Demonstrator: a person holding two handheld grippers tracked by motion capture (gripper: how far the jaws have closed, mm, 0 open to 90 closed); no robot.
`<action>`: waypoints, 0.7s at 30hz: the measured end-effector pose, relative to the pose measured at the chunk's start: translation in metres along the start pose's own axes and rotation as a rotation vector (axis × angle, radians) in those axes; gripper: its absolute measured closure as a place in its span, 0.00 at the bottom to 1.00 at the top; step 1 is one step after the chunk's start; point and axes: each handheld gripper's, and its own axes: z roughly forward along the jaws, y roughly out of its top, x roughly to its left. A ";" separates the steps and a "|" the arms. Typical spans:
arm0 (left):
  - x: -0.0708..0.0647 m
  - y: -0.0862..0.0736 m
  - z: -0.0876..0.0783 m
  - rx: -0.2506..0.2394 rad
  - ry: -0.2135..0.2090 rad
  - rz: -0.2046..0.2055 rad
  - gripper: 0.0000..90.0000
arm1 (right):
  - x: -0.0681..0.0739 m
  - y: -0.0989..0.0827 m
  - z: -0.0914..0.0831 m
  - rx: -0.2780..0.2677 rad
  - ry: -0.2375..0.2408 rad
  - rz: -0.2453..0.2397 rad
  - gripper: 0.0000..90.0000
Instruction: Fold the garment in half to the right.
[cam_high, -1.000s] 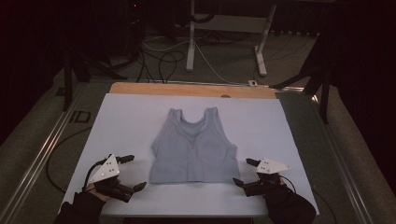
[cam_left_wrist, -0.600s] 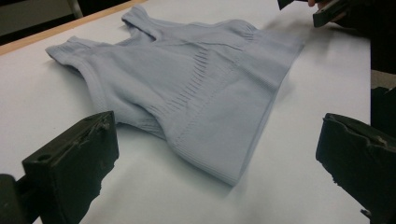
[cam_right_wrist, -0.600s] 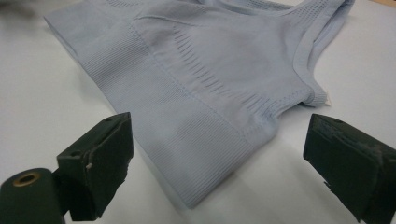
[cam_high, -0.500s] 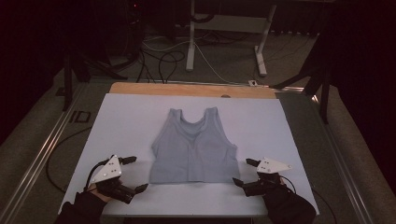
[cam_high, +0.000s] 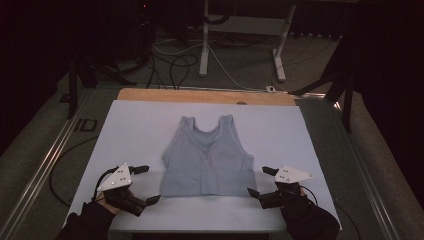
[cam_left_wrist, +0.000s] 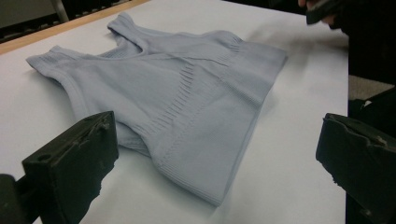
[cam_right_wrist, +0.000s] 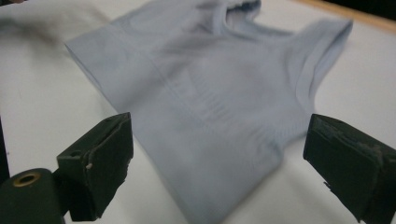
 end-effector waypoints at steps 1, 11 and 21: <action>0.000 0.000 0.000 0.000 0.000 0.000 0.01 | 0.000 0.004 -0.001 -0.006 0.005 -0.003 0.10; -0.001 0.016 -0.002 0.018 0.014 0.005 0.01 | -0.006 0.052 0.001 -0.067 0.013 -0.051 0.10; -0.002 0.030 -0.003 0.027 0.045 -0.003 0.00 | -0.007 0.085 0.030 -0.071 0.052 -0.087 0.10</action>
